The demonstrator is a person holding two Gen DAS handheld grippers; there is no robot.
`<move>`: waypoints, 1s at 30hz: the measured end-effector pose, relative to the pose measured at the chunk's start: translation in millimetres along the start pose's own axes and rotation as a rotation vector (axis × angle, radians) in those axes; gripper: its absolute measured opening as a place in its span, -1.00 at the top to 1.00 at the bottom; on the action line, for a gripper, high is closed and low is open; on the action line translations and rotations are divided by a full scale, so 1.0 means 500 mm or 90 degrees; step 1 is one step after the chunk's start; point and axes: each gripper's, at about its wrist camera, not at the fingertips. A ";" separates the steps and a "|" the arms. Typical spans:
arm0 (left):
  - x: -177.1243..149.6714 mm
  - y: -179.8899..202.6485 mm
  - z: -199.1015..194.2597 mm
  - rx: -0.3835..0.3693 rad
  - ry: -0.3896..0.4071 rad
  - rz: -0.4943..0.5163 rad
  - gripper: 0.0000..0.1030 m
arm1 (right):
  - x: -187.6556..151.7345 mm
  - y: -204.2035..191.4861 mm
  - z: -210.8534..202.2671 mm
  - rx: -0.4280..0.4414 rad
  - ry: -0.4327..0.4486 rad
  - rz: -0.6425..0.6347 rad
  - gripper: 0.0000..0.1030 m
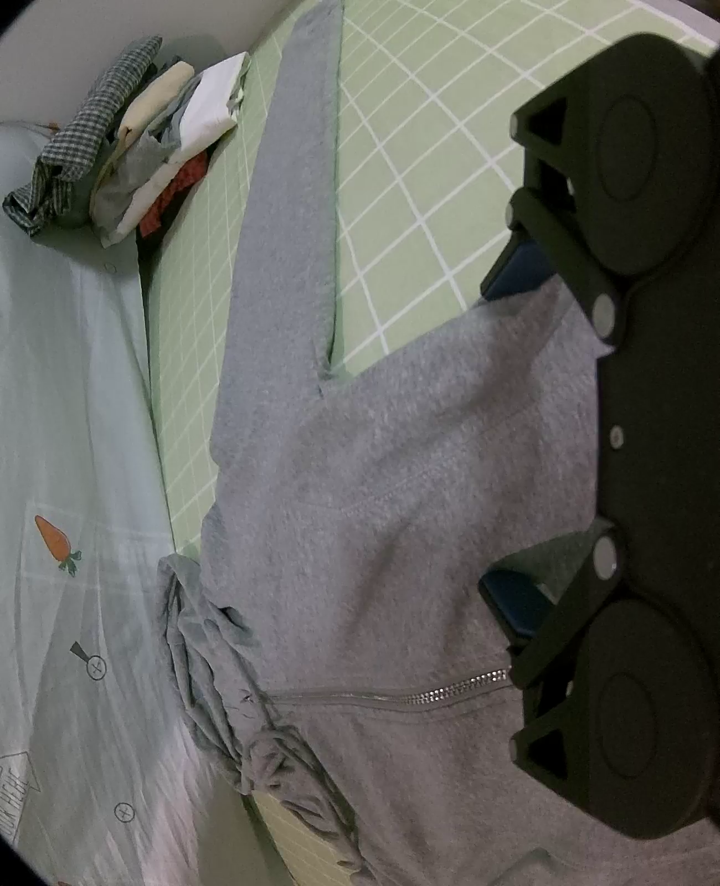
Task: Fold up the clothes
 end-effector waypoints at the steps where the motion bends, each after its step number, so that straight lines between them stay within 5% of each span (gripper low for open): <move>1: 0.004 -0.002 0.008 -0.004 -0.002 -0.012 -0.12 | 0.000 0.000 0.000 0.000 0.000 0.000 -1.00; 5: 0.013 -0.010 0.034 0.006 -0.015 -0.036 -0.07 | -0.001 -0.001 0.000 -0.001 0.001 0.001 -1.00; 9: 0.017 -0.027 0.050 0.023 -0.021 -0.046 0.63 | -0.001 -0.001 0.000 -0.001 0.000 0.001 -1.00; 12: 0.015 -0.042 0.062 0.032 -0.028 -0.051 0.78 | -0.001 -0.002 -0.001 -0.004 0.002 0.004 -1.00; 20: 0.015 -0.013 0.043 0.049 -0.027 -0.012 0.84 | -0.009 -0.004 -0.005 -0.010 0.014 0.016 -1.00; 30: -0.009 0.083 -0.045 -0.033 -0.010 0.066 0.90 | -0.001 0.006 0.001 0.012 0.012 -0.003 -1.00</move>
Point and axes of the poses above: each gripper's, at about its wrist camera, not at the fingertips, and z roughly the way its jaws point, y to its right, x to its top, and after that the axes turned 12 degrees about -x, right-handed
